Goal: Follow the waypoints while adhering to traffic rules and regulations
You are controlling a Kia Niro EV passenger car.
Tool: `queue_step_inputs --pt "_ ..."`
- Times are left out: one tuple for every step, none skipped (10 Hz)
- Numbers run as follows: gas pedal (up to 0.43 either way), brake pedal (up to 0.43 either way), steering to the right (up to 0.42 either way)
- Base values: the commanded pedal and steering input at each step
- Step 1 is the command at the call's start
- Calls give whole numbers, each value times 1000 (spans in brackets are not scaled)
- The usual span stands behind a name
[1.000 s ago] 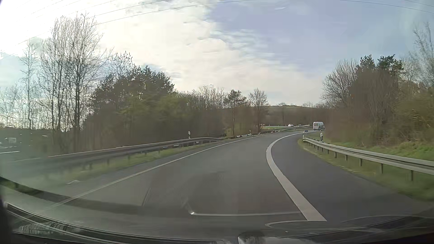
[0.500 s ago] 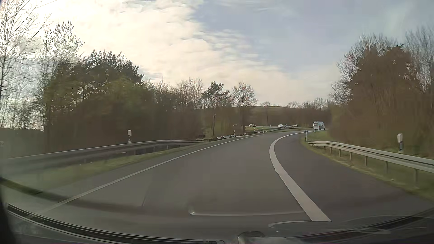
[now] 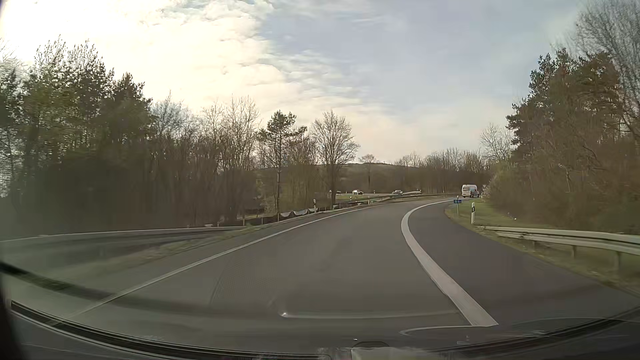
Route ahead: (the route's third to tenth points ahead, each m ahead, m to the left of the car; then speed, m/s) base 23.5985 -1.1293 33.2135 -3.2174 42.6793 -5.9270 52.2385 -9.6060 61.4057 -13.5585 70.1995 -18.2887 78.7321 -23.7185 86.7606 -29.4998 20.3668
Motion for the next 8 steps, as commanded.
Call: queue_step_inputs --pt "0 0 39" --pt "0 0 39" --pt "0 0 39" --pt "8 0 40" --pt "8 0 40" --pt "20 0 41" --pt "28 0 41" --pt "39 0 41"
